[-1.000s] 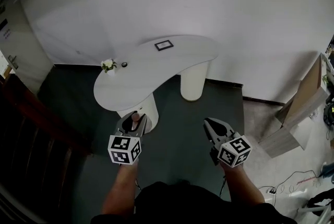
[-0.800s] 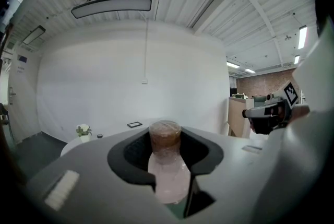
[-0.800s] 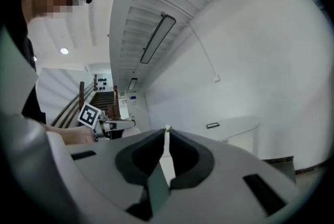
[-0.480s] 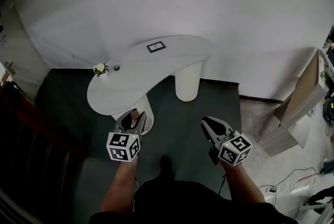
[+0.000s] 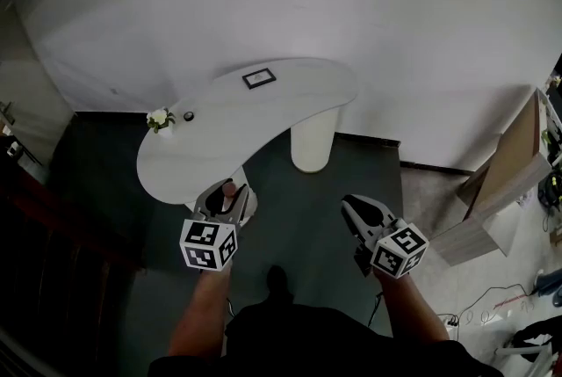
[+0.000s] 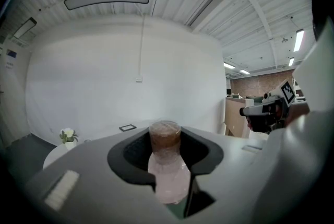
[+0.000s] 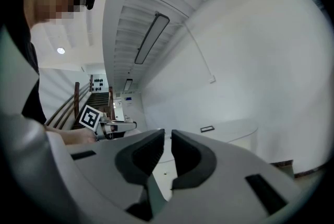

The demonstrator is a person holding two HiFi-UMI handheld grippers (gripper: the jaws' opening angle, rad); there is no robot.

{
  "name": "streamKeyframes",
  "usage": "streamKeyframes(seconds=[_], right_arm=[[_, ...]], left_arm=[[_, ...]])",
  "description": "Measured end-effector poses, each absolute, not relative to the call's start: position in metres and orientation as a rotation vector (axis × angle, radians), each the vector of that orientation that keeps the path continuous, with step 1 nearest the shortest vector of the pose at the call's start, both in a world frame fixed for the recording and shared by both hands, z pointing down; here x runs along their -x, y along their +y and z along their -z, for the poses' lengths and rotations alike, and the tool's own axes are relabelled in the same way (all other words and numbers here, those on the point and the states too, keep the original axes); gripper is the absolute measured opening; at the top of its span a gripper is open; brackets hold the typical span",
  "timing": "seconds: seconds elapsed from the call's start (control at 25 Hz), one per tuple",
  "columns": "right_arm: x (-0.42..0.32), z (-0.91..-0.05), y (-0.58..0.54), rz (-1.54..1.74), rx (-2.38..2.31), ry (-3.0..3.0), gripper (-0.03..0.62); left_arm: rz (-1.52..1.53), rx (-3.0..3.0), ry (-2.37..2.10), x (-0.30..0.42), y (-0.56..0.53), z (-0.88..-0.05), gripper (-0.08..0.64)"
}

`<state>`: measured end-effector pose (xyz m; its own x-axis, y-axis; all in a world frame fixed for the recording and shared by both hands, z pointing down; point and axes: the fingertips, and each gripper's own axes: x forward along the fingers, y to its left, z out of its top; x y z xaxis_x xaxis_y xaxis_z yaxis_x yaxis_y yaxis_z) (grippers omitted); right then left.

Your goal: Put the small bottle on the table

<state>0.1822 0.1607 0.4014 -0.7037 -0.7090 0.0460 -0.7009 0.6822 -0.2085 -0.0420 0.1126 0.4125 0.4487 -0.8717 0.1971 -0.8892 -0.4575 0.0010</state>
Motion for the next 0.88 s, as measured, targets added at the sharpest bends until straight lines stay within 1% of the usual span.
streamKeyframes(seconds=[0.44, 0.88], right_arm=[[-0.133, -0.421, 0.062, 0.400, 1.231, 2.878, 0.011], [-0.091, -0.411, -0.001, 0.368, 1.272, 2.879, 0.012]], left_arm=[[-0.280, -2.561, -1.538, 0.087, 0.016, -0.445, 0.146], [-0.253, -2.597, -1.516, 0.127, -0.052, -0.440, 0.146]])
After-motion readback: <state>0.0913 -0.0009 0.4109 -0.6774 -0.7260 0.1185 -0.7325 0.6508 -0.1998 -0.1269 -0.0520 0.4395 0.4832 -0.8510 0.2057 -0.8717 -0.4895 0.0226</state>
